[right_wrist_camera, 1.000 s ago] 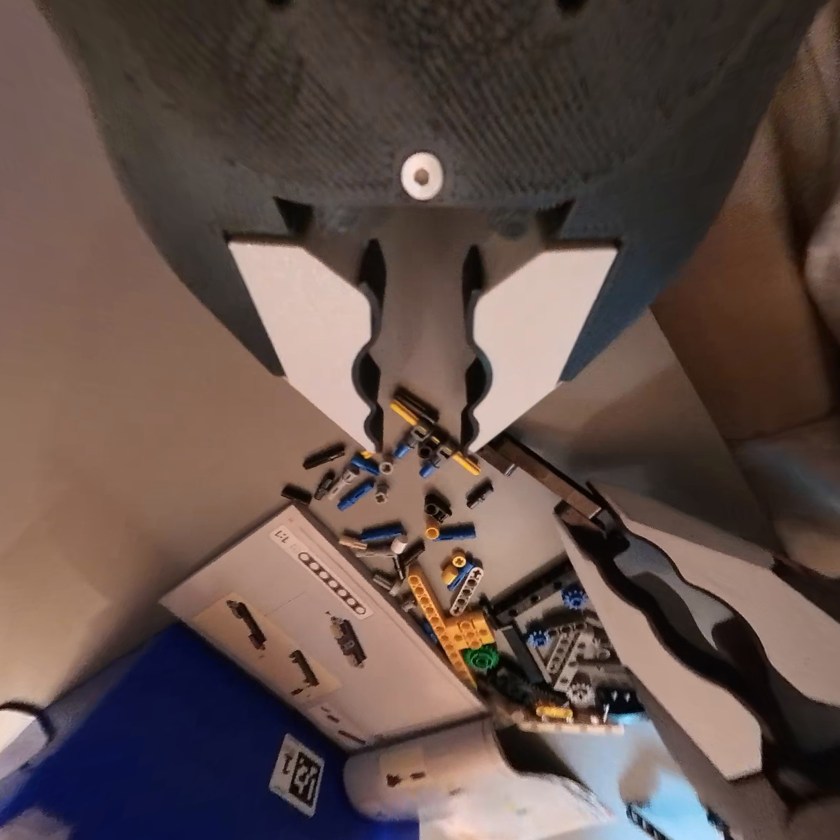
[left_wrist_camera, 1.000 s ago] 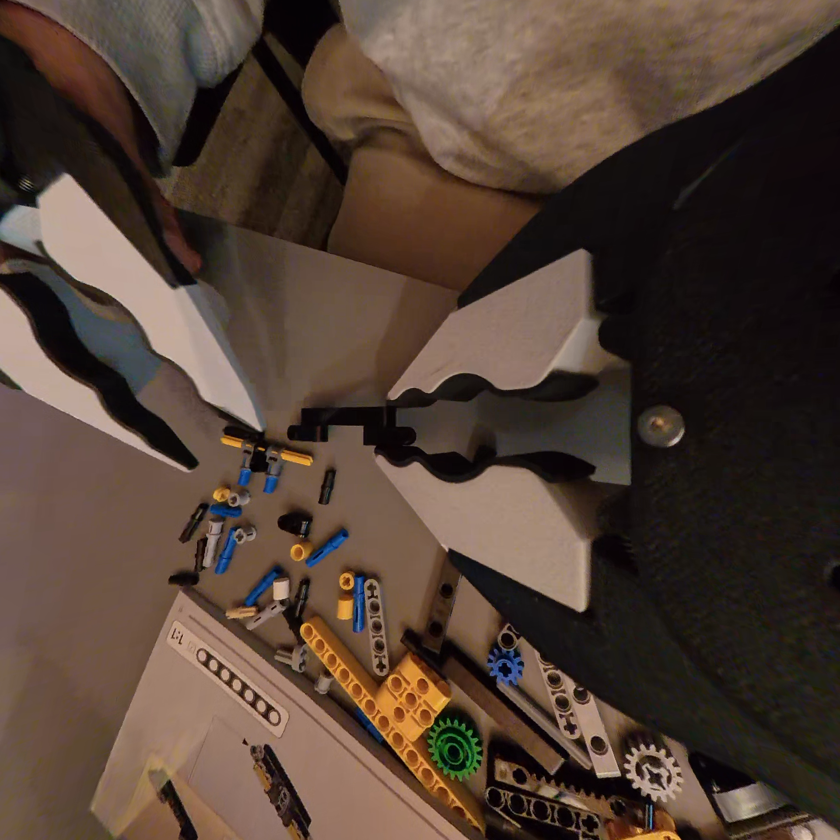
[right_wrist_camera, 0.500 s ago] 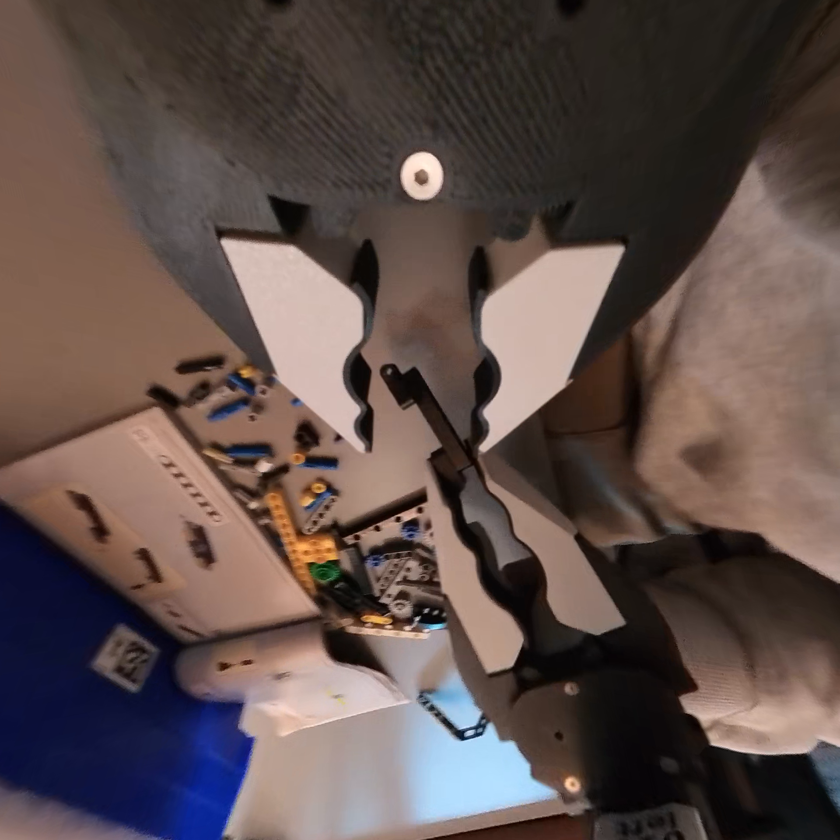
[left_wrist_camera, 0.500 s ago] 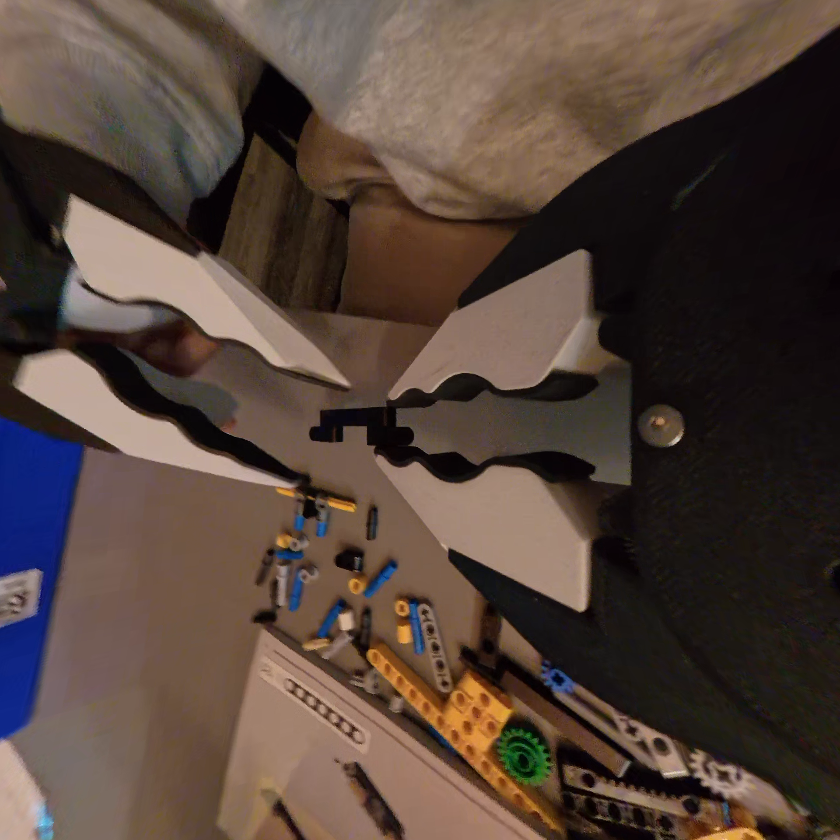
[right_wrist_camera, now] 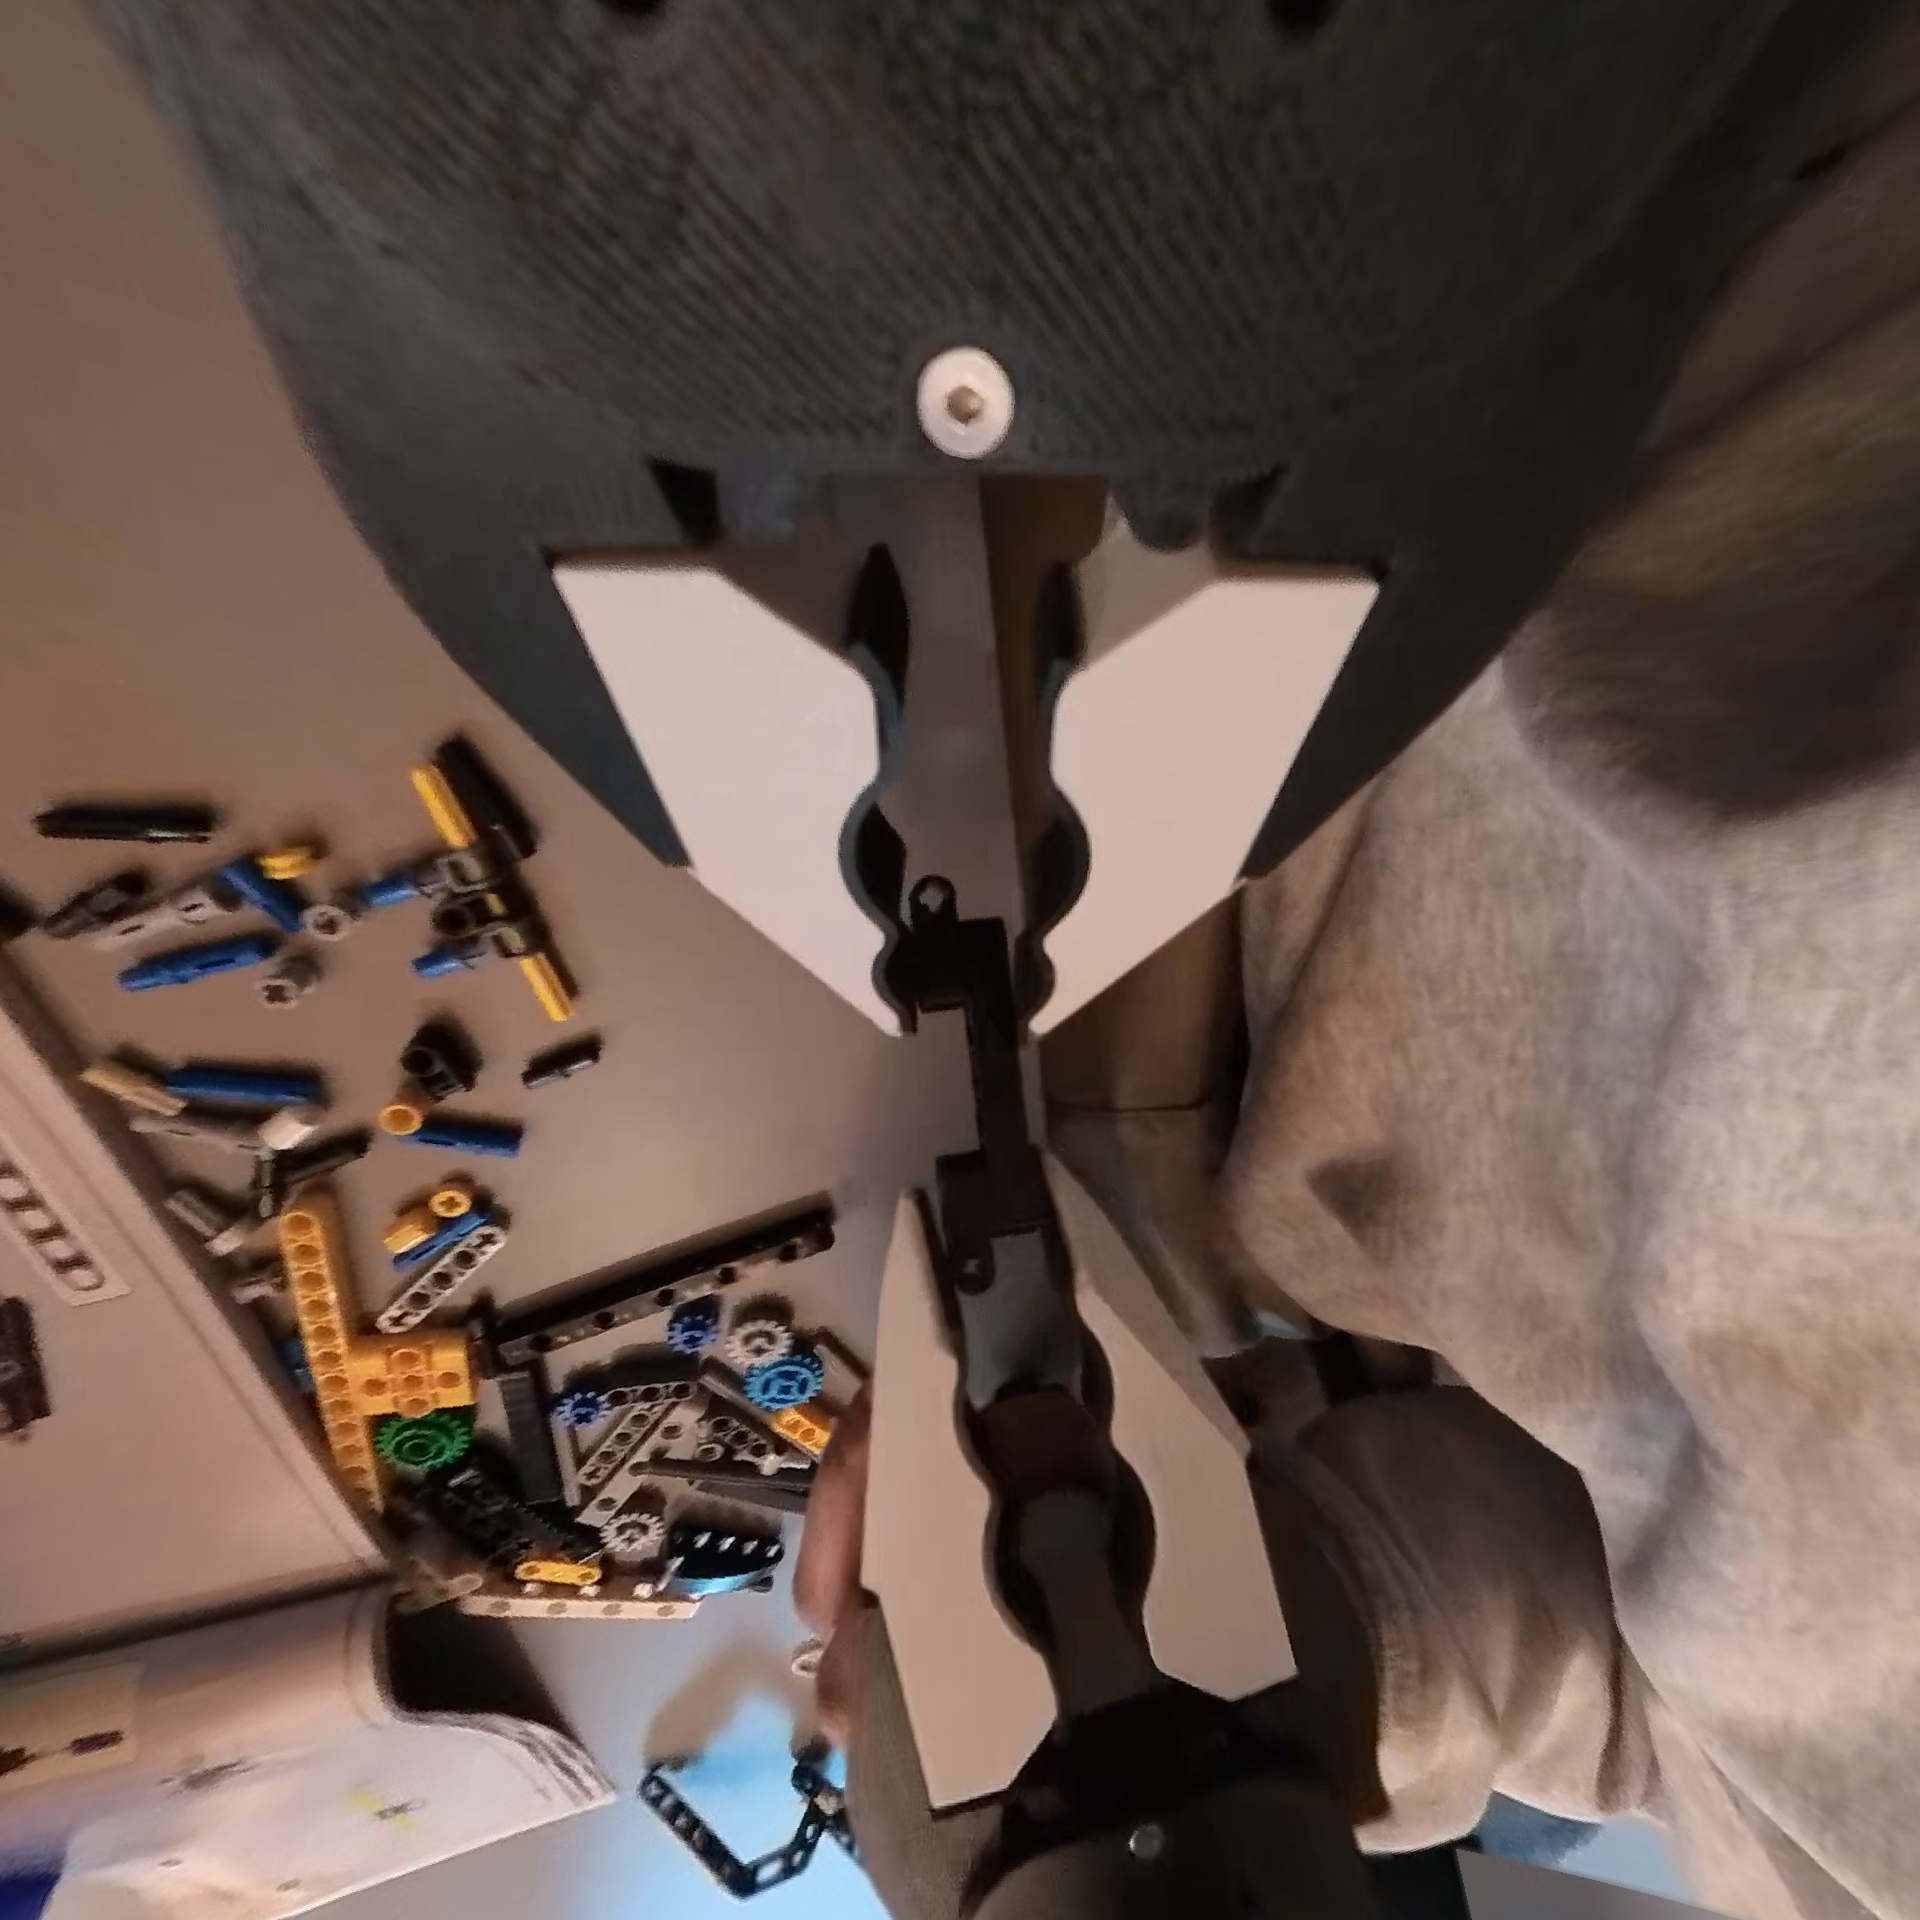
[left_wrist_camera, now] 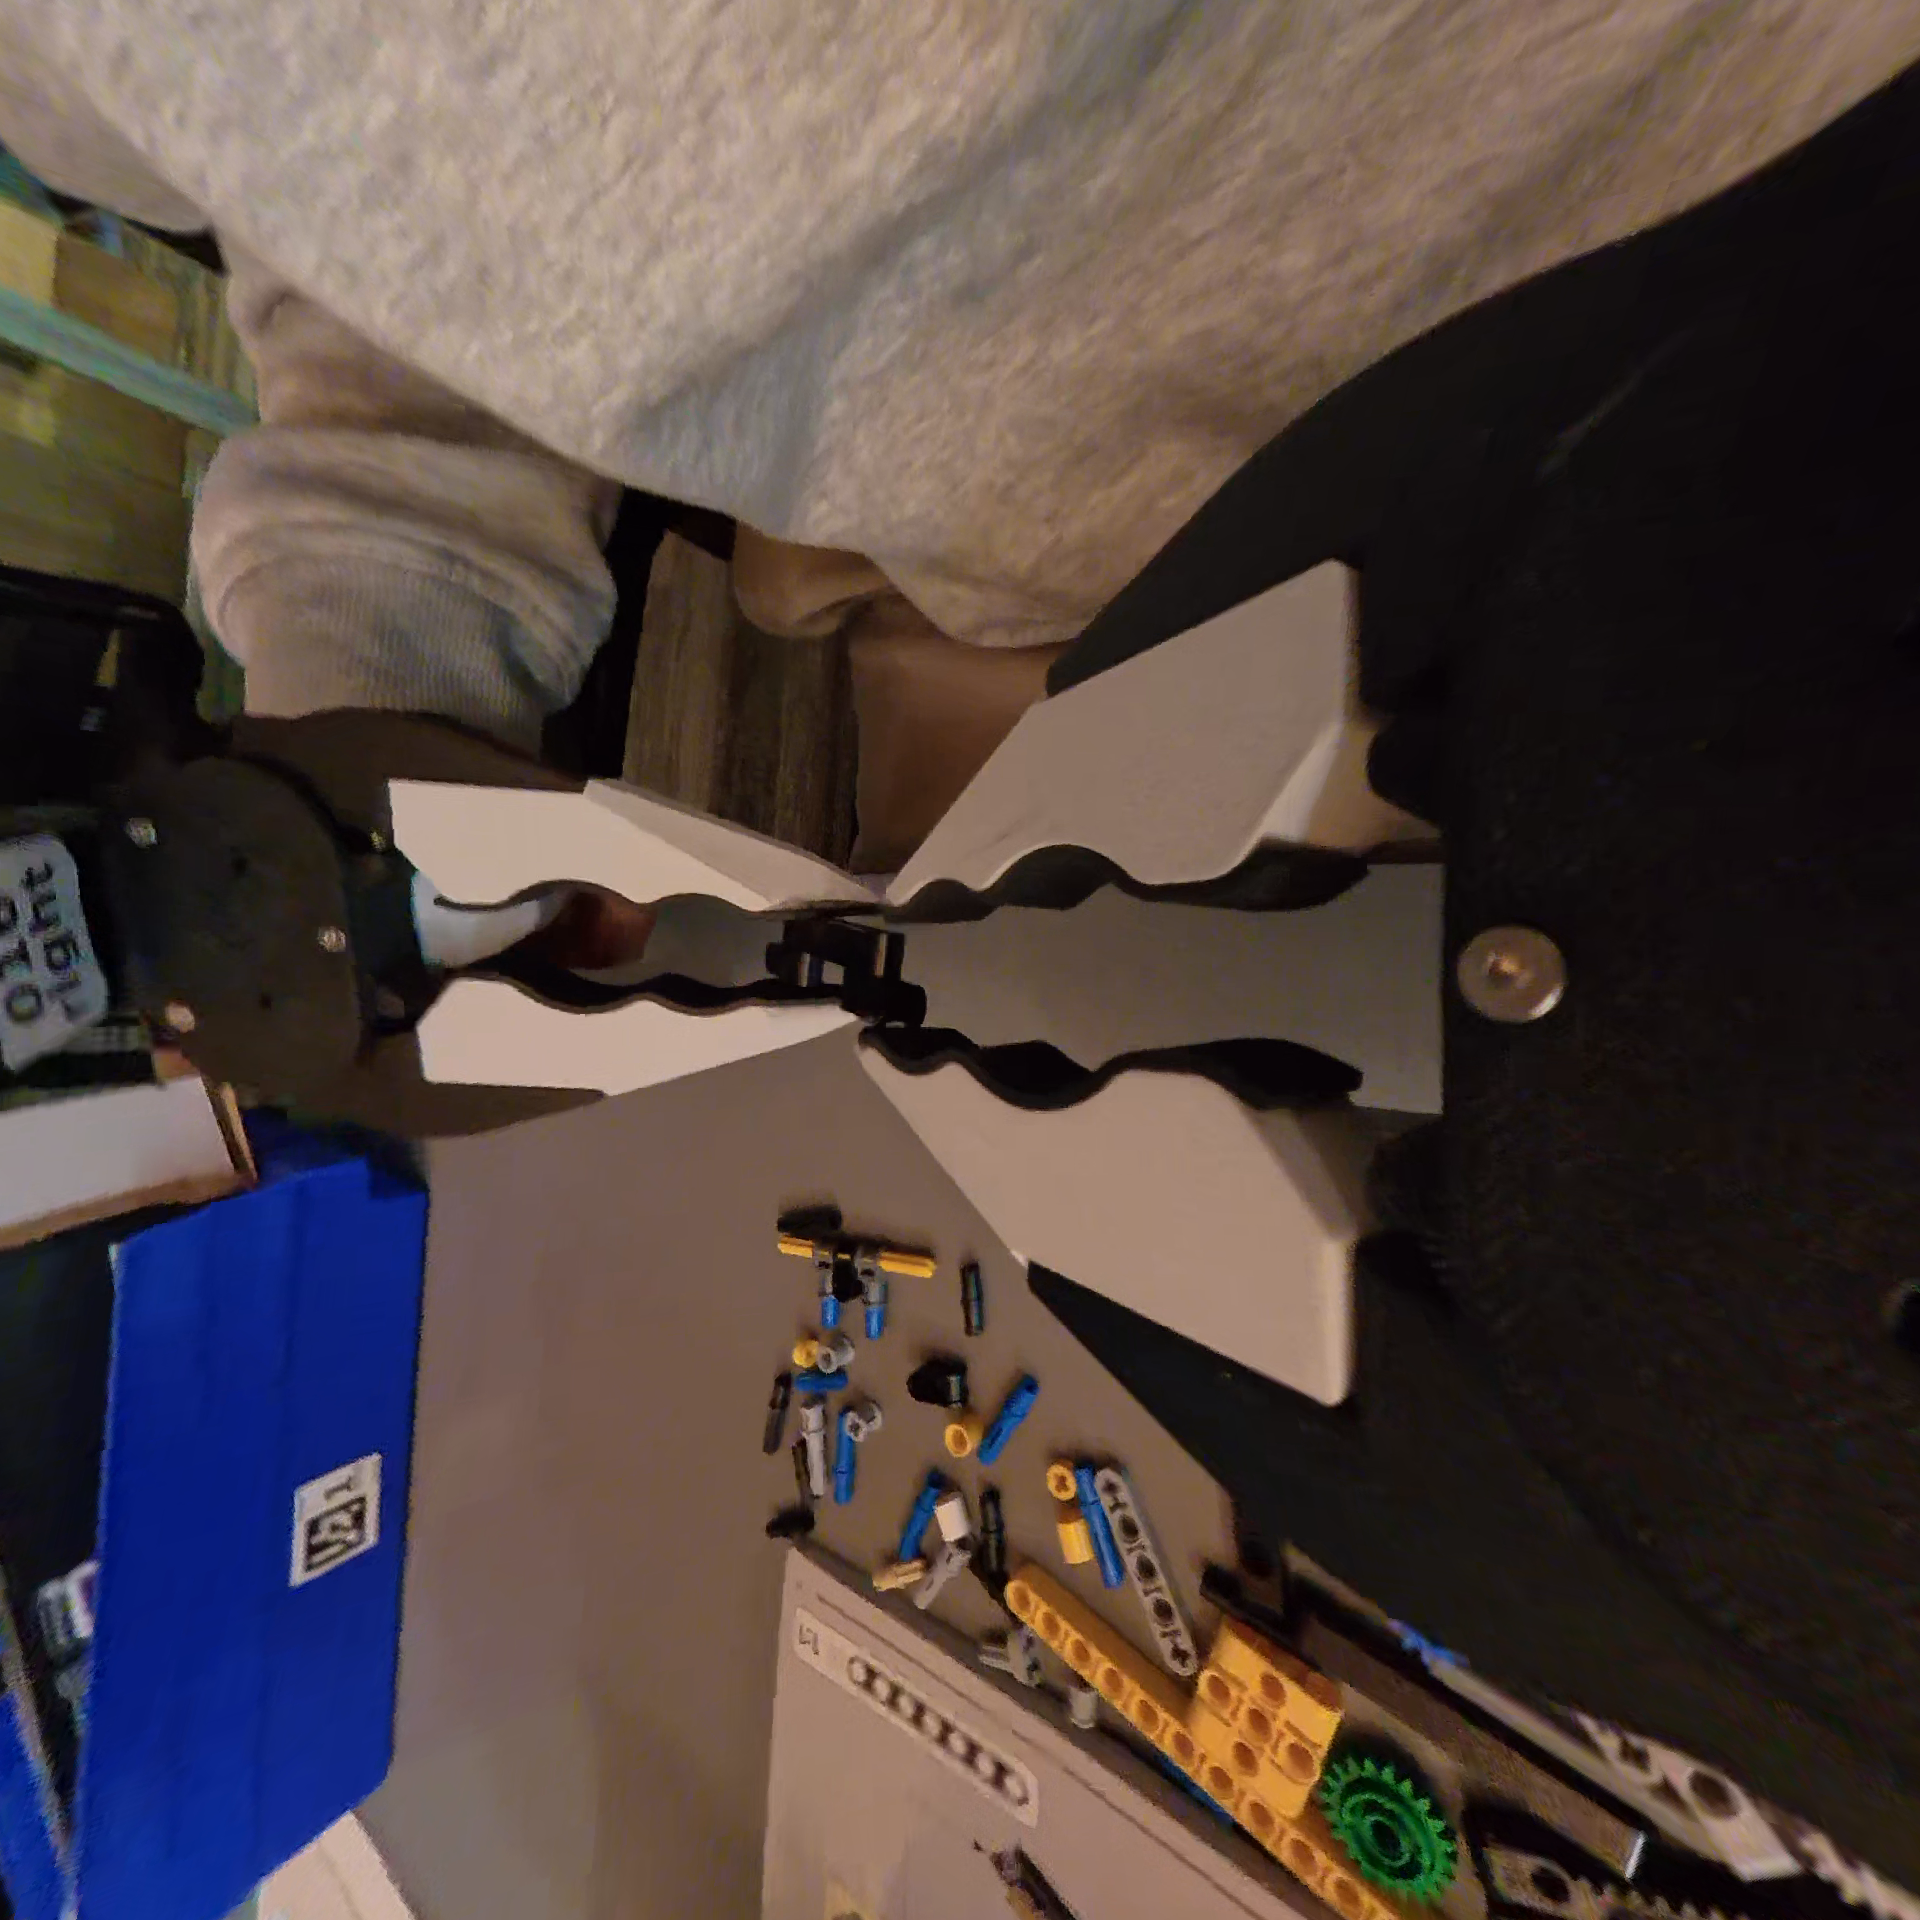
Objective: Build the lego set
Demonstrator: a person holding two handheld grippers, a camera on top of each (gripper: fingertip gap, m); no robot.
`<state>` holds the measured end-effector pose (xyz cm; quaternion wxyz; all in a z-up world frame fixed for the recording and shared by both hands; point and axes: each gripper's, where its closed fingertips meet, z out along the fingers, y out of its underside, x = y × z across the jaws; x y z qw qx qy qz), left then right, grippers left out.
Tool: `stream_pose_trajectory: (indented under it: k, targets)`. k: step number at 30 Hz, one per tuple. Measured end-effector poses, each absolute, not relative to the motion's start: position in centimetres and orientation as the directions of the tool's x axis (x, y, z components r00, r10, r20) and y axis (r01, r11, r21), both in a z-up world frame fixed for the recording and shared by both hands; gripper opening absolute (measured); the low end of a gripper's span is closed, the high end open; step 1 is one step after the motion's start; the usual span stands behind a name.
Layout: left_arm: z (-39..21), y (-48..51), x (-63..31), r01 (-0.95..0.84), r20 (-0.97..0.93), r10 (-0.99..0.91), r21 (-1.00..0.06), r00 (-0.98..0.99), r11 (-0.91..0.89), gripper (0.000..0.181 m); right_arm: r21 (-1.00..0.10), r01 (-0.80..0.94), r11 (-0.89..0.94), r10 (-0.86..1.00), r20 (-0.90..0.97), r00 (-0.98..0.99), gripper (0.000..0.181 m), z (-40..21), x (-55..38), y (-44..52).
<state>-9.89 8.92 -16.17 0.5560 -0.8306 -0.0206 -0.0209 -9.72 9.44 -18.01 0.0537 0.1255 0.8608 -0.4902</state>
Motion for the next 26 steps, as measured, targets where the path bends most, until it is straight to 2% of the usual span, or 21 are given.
stream_pose_trajectory:
  k: [1,3,6,10,12,19,23,26]
  targets:
    - [-16.1,8.9,-10.0,0.101,0.102,0.017,-0.921,0.995,-0.376,0.027,-0.836,0.237,0.495,0.182,-0.166,-0.969,0.016,-18.0,-10.2,9.5]
    - [-16.1,8.7,-10.6,0.213,0.211,0.044,-0.908,0.976,-0.362,0.037,-0.839,0.131,0.529,0.223,-0.011,-0.975,0.016,-18.1,-11.3,9.7]
    - [-16.3,8.6,-11.7,0.389,0.381,0.092,-0.861,0.92,-0.328,0.039,-0.8,-0.061,0.597,0.248,0.256,-0.934,0.016,-17.8,-12.6,9.8]
    - [-16.1,8.8,-12.0,0.478,0.47,0.101,-0.829,0.877,-0.29,0.023,-0.747,-0.219,0.628,0.252,0.461,-0.851,0.016,-17.0,-13.3,9.6]
    - [-16.3,8.9,-12.0,0.47,0.461,0.107,-0.83,0.881,-0.301,0.011,-0.713,-0.24,0.659,0.237,0.5,-0.833,0.016,-17.4,-13.4,9.8]
    - [-16.7,9.0,-12.1,0.476,0.463,0.122,-0.82,0.878,-0.317,0.013,-0.57,-0.308,0.762,0.15,0.617,-0.772,0.015,-19.2,-13.8,10.3]
    - [-17.7,9.0,-12.3,0.448,0.414,0.171,-0.811,0.894,-0.377,0.006,-0.568,-0.295,0.768,0.154,0.611,-0.776,0.017,-19.6,-13.9,10.4]
    - [-18.4,8.9,-12.4,0.391,0.338,0.199,-0.813,0.92,-0.431,0.006,-0.631,-0.235,0.739,0.209,0.547,-0.811,0.026,-19.4,-14.0,10.6]
